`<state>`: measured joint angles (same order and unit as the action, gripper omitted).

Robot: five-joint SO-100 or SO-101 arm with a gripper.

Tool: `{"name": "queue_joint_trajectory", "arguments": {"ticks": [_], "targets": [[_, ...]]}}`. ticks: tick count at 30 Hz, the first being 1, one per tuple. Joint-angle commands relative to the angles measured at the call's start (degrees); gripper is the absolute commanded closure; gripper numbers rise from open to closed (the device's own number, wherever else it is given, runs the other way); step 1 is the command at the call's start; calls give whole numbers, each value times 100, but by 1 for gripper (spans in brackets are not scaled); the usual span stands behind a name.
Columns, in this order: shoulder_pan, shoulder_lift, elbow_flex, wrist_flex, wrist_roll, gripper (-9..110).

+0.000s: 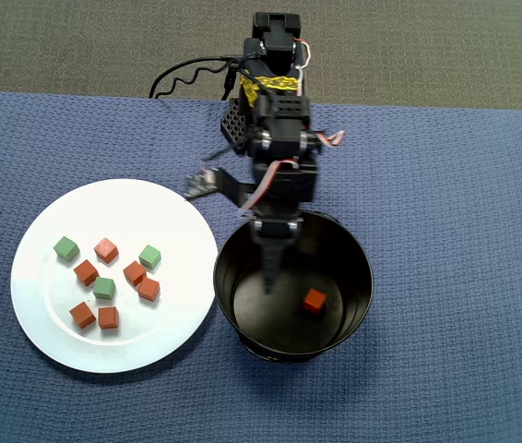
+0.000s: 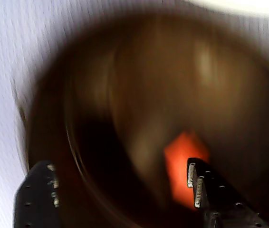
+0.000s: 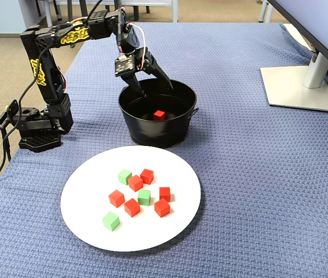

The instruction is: Pick up the red cubes from the white plate and place them in the black recipient

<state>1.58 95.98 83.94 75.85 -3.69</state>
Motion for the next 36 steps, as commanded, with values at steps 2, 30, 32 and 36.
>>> {"name": "queue_joint_trajectory", "arguments": {"ticks": [2, 30, 32, 36], "targets": [[1723, 18, -404, -202, -281, 75], [2742, -3560, -2153, -308, -729, 81], [2760, -3744, -2329, -237, -773, 81], [2795, -3981, -2593, -185, -896, 81]]}}
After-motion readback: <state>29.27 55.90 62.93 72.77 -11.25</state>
